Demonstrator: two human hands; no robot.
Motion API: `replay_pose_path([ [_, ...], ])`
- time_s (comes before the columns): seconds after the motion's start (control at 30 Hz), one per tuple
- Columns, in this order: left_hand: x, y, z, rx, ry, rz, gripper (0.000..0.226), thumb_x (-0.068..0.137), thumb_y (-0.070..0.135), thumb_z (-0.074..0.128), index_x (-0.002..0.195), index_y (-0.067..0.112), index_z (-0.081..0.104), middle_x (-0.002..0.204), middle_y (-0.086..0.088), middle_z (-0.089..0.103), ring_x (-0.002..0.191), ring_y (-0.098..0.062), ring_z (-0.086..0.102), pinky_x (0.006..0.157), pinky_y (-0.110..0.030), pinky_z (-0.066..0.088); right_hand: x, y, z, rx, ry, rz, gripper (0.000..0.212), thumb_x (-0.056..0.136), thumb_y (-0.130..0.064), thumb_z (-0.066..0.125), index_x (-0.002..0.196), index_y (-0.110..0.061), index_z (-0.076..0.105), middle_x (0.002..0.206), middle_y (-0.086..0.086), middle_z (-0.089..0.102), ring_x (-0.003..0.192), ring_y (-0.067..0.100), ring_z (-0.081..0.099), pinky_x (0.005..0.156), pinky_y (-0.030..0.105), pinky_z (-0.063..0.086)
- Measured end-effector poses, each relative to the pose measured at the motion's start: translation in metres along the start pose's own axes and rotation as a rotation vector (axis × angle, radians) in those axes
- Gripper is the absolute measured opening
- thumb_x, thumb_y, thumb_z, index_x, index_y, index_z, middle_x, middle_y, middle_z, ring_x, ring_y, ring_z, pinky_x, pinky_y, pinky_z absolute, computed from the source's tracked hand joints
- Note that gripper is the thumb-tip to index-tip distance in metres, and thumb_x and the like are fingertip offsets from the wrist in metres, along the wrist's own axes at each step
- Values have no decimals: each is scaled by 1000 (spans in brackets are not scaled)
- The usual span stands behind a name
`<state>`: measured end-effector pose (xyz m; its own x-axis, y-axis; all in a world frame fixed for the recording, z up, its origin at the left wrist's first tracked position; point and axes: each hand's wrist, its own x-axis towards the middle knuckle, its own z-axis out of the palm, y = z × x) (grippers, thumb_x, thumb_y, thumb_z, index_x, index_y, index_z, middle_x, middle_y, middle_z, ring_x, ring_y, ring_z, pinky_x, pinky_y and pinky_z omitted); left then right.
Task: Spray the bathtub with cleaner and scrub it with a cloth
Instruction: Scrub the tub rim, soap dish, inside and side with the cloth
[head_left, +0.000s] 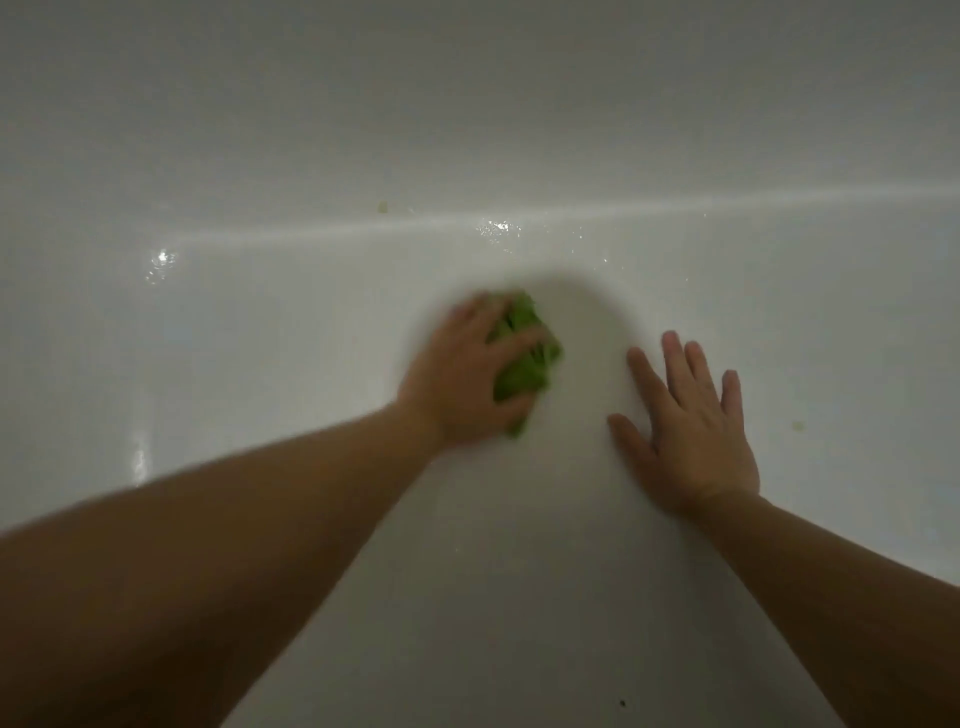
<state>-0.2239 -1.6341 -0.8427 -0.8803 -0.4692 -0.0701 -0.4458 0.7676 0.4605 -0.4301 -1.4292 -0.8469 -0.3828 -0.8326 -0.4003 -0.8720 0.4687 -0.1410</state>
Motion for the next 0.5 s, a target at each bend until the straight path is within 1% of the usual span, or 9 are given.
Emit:
replay_pose_path([
  [0.03, -23, 18, 7, -19, -62, 82, 63, 81, 55, 67, 138, 28, 63, 145, -23, 52, 136, -46, 43, 121, -44, 28, -6, 5, 0, -5, -19, 1, 76, 98, -73, 14, 163, -39, -3, 171, -2, -17, 156, 18, -21, 127, 54, -4],
  [0.1, -72, 45, 13, -17, -251, 241, 65, 81, 57, 69, 140, 32, 61, 150, -18, 49, 141, -41, 39, 123, -43, 27, -24, 16, 0, -23, -62, 24, 77, 96, -76, 9, 163, -40, -7, 170, -2, -21, 155, 19, -24, 127, 53, -5],
  [0.17, -104, 44, 9, 9, -429, 363, 71, 79, 62, 68, 144, 36, 55, 158, -12, 42, 147, -39, 35, 122, -45, 30, -39, 30, 1, -41, -90, 62, 78, 95, -77, 5, 162, -40, -9, 170, -2, -23, 155, 20, -25, 127, 54, -5],
  [0.2, -105, 31, 4, 27, -457, 402, 74, 78, 63, 68, 145, 37, 54, 160, -11, 41, 148, -38, 35, 121, -45, 33, -44, 36, 0, -52, -104, 75, 78, 94, -78, 2, 162, -40, -11, 169, -2, -25, 155, 20, -27, 127, 55, -5],
  [0.27, -83, -3, -8, 100, -426, 424, 76, 75, 64, 68, 144, 33, 57, 159, -13, 42, 145, -39, 38, 118, -48, 36, -44, 44, -3, -57, -118, 90, 79, 92, -80, -2, 160, -41, -18, 167, -3, -30, 153, 19, -30, 126, 55, -8],
  [0.33, -41, -33, -21, 175, -330, 347, 77, 76, 65, 63, 142, 26, 60, 155, -20, 45, 140, -43, 43, 115, -51, 36, -37, 46, -5, -39, -105, 102, 79, 92, -80, -2, 159, -42, -21, 167, -4, -32, 152, 19, -32, 126, 54, -9],
  [0.37, -17, -43, -28, 201, -282, 285, 78, 76, 66, 61, 143, 25, 59, 154, -22, 44, 139, -45, 42, 115, -53, 35, -34, 47, -5, -24, -87, 105, 79, 92, -80, 1, 159, -42, -20, 167, -4, -31, 153, 18, -31, 126, 55, -9],
  [0.43, 31, -46, -37, 223, -217, 121, 81, 79, 68, 60, 150, 32, 47, 161, -19, 32, 146, -44, 31, 120, -55, 26, -27, 52, -5, 2, -53, 107, 78, 95, -78, 8, 160, -42, -17, 169, -4, -27, 153, 17, -29, 126, 55, -7],
  [0.5, 70, -34, -34, 169, -119, -53, 78, 85, 65, 64, 153, 41, 38, 168, -11, 18, 154, -39, 14, 125, -53, 17, -24, 57, -5, 23, -37, 104, 78, 97, -76, 13, 160, -42, -15, 169, -4, -25, 154, 18, -27, 126, 56, -6],
])
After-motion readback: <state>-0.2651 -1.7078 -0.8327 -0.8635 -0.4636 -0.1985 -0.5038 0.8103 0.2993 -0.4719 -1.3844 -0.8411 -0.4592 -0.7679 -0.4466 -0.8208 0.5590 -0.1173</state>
